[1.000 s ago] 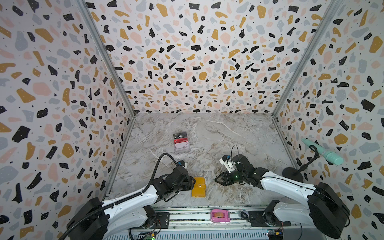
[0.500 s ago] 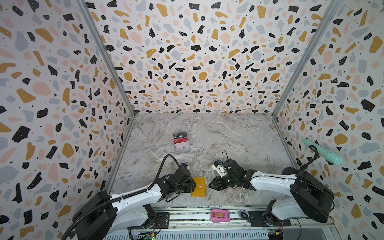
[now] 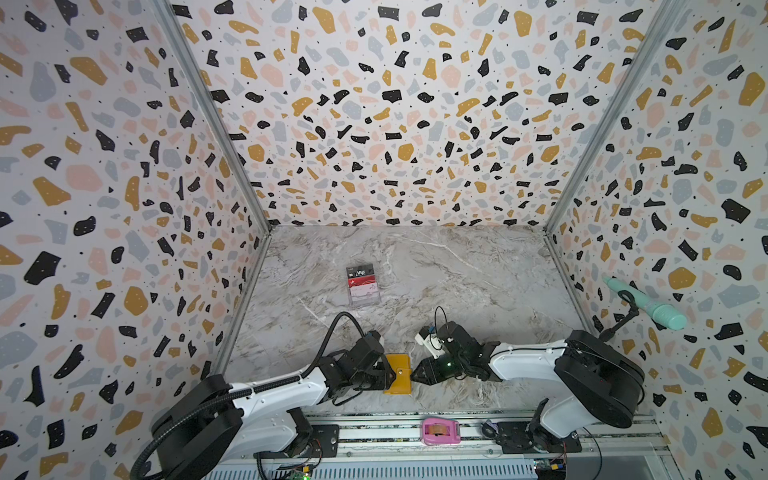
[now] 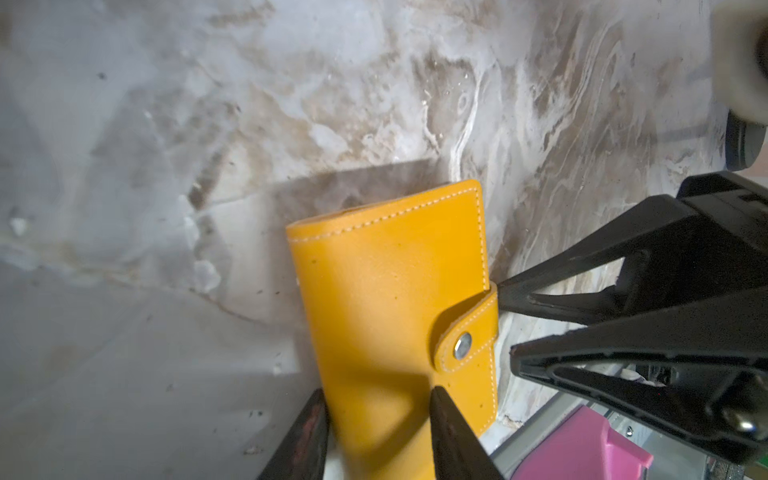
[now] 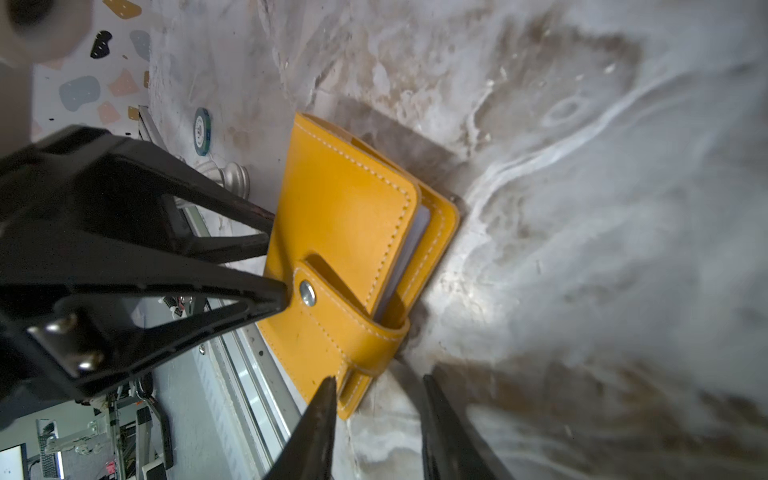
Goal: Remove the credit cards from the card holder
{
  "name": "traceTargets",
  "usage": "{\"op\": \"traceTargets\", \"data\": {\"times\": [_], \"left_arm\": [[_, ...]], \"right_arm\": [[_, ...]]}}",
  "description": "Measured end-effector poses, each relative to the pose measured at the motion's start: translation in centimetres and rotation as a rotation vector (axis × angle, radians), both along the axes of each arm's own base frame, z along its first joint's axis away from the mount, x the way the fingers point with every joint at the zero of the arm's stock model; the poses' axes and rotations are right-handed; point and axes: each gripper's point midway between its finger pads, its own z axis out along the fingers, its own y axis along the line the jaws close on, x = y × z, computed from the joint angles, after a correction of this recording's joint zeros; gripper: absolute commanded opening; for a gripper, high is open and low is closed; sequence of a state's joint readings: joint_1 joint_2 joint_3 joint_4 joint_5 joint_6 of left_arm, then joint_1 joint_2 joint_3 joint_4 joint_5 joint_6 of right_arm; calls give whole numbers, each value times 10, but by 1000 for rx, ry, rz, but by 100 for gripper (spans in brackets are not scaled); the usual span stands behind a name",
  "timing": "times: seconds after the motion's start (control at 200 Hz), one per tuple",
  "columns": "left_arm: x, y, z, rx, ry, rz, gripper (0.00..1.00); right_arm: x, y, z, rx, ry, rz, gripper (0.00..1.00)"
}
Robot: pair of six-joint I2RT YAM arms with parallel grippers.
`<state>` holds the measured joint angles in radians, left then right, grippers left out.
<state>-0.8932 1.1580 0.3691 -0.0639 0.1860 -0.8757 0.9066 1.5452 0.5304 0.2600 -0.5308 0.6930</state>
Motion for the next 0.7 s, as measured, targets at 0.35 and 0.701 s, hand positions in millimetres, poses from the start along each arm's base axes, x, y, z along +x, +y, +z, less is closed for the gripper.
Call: {"op": "traceTargets", "data": {"times": [0.35,0.701], "left_arm": [[-3,-9,2,-77,12,-5,41],[-5,-21,23,-217,3,4,34]], "right_arm": [[1,5,-4,18,26,-22,18],[-2,3,-5,67,44,-55,16]]}}
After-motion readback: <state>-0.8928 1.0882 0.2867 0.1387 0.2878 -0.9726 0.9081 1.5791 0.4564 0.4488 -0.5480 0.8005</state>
